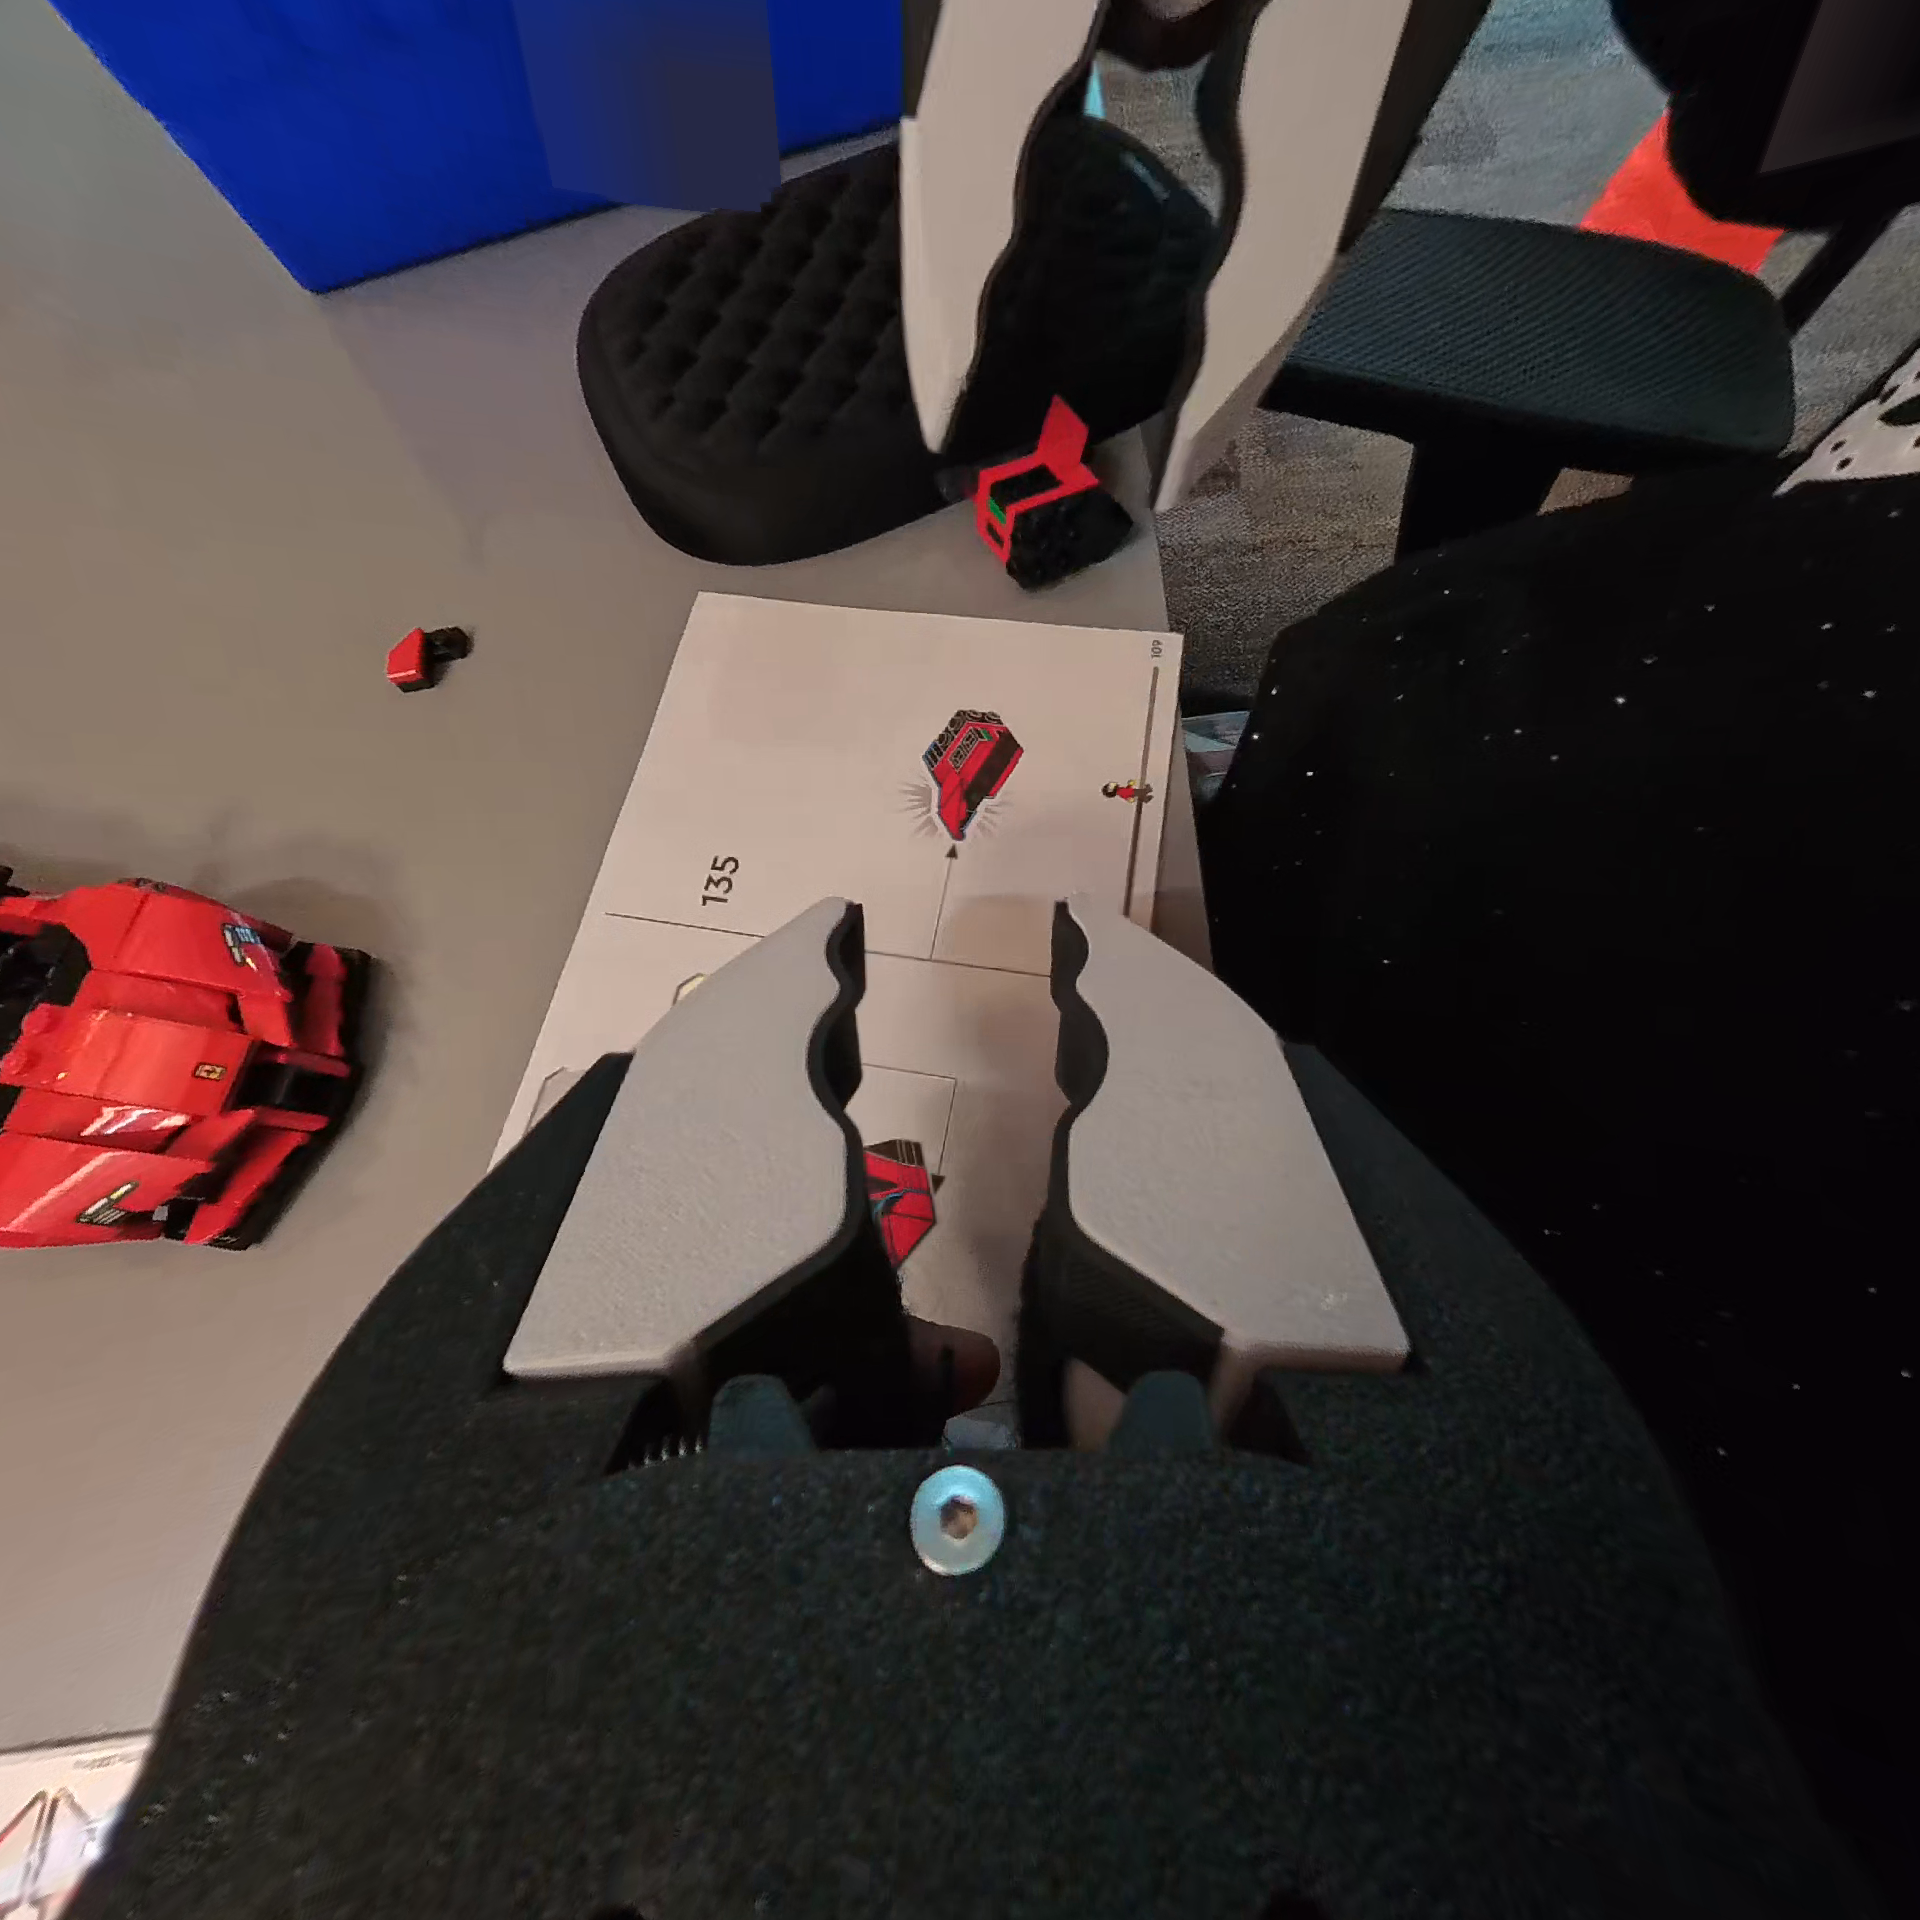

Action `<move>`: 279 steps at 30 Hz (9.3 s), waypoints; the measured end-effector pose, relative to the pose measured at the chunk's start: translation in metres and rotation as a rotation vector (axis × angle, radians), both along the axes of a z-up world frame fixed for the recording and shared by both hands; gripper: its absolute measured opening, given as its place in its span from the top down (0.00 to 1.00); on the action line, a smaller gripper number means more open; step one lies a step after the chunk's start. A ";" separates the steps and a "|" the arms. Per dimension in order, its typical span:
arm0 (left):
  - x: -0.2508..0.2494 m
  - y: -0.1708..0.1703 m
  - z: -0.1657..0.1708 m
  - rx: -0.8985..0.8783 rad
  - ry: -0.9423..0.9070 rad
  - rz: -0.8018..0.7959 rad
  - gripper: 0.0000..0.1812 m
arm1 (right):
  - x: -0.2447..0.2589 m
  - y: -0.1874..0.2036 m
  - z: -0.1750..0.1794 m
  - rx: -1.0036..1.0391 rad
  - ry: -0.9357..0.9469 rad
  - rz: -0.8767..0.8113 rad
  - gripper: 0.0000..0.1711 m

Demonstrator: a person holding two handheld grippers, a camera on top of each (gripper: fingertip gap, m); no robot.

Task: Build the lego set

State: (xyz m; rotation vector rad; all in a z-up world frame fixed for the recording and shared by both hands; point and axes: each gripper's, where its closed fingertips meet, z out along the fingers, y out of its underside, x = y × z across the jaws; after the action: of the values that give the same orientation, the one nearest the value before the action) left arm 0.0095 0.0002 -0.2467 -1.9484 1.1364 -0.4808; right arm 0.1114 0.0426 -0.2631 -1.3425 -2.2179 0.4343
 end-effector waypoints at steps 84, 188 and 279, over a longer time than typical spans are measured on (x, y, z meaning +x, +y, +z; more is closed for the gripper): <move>-0.016 0.010 -0.012 -0.040 0.067 0.057 0.82 | -0.075 0.008 -0.004 -0.246 -0.006 -0.039 0.80; -0.002 -0.009 -0.020 -0.241 -0.001 -0.047 0.76 | -0.075 0.015 -0.012 -0.212 -0.071 0.080 0.71; -0.102 -0.042 -0.012 -0.037 0.302 0.277 0.98 | -0.024 -0.026 -0.010 -0.274 -0.056 -0.134 0.74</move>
State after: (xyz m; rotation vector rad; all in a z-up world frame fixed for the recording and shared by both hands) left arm -0.0928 -0.0419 -0.2586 -2.2205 1.0192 -0.0606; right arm 0.0872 0.0168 -0.2734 -1.6515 -2.1540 0.6770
